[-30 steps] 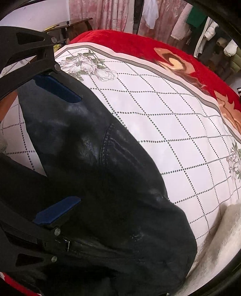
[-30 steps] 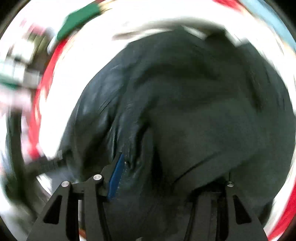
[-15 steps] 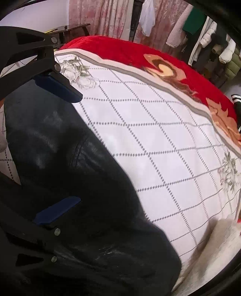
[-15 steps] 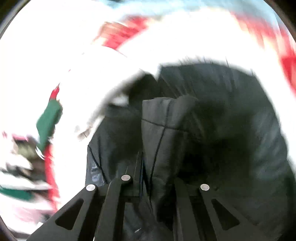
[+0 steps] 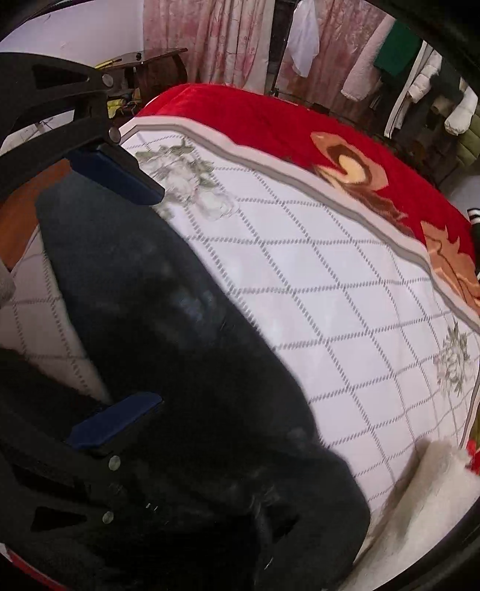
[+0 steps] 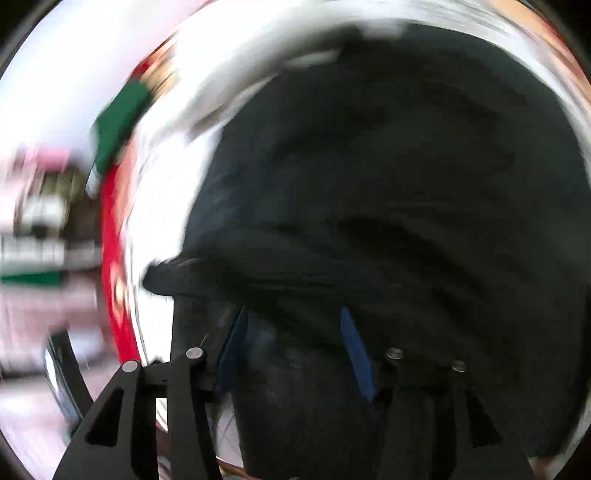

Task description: Fold large clothes

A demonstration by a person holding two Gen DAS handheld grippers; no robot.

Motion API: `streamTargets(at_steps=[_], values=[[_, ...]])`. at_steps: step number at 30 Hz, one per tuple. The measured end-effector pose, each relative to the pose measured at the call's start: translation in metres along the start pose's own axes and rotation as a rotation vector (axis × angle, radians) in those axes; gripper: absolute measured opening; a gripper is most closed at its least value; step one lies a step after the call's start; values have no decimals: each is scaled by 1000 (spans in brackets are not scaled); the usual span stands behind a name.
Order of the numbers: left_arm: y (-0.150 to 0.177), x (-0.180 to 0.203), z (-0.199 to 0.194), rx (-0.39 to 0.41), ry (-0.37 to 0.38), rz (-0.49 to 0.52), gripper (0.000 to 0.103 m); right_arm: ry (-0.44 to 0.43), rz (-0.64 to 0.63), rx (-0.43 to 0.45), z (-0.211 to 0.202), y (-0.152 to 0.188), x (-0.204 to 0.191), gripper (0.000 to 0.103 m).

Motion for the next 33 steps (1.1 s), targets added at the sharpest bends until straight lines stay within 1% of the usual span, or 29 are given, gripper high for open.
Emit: streamTargets(at_steps=[1,3,5,6,7,8,9,10,11,12,13,14,15,16,17,18,19,20,22,23,24,25,26,27,28,31,33], values=[[1,6,-2,0,3,2,103,10,81,21,-13,-8,30,55],[3,22,-4,-4,5,17,103,17,204,30,-27,-22,82,55],[6,35,-9,-3,-2,10,103,22,272,31,-28,-36,119,55],[8,39,-11,-1,-12,7,103,17,278,24,-26,-42,130,55],[9,43,-12,-1,-22,8,103,3,258,4,-19,-50,138,54],[11,48,-12,0,-39,12,103,15,222,-17,-11,-58,141,53],[11,52,-12,1,-52,15,103,49,179,-7,-5,-64,141,45],[11,56,-12,5,-74,19,103,90,136,34,0,-74,134,34],[10,58,-12,9,-90,20,103,130,108,82,1,-88,131,28],[9,60,-12,14,-113,20,103,162,94,136,-2,-100,136,19],[8,61,-12,13,-125,18,103,182,127,162,-4,-110,147,6],[8,62,-12,14,-133,12,103,189,172,152,-4,-114,150,6],[7,61,-13,17,-143,-6,103,176,226,120,-4,-113,155,10],[7,60,-14,18,-153,-16,103,183,225,96,-7,-111,153,19],[7,59,-14,18,-164,-28,103,199,187,69,-11,-107,147,24],[8,57,-13,15,-174,-44,103,179,121,48,-17,-100,131,34],[10,55,-11,10,-180,-53,103,128,50,27,-21,-92,109,42],[12,54,-8,3,-186,-61,103,99,-13,-6,-20,-84,92,42],[15,50,-3,-10,-196,-86,103,93,-190,-133,2,-56,57,42],[17,47,-1,-13,-203,-98,103,92,-253,-187,14,-44,47,42],[20,45,2,-18,-210,-107,103,107,-326,-251,30,-27,36,42],[21,43,4,-21,-212,-114,103,146,-419,-313,52,-8,26,42],[23,41,6,-24,-213,-123,103,183,-477,-325,66,1,24,42],[24,40,8,-28,-214,-130,103,248,-535,-288,74,6,25,44],[26,38,10,-32,-212,-137,103,286,-572,-241,80,6,21,43],[31,31,14,-33,-206,-162,103,324,-585,-114,80,-3,5,43],[34,27,17,-39,-197,-176,103,330,-564,-58,78,-12,0,43]])
Point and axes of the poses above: each gripper's, at about its wrist camera, not at the fingertips, and z roughly the way its jaws point, x to its right, y to its underside, the point moved 8 cm from there along z, roughly the way its jaws point, and after that the axes turned 12 degrees about z, right-handed, at the moved point
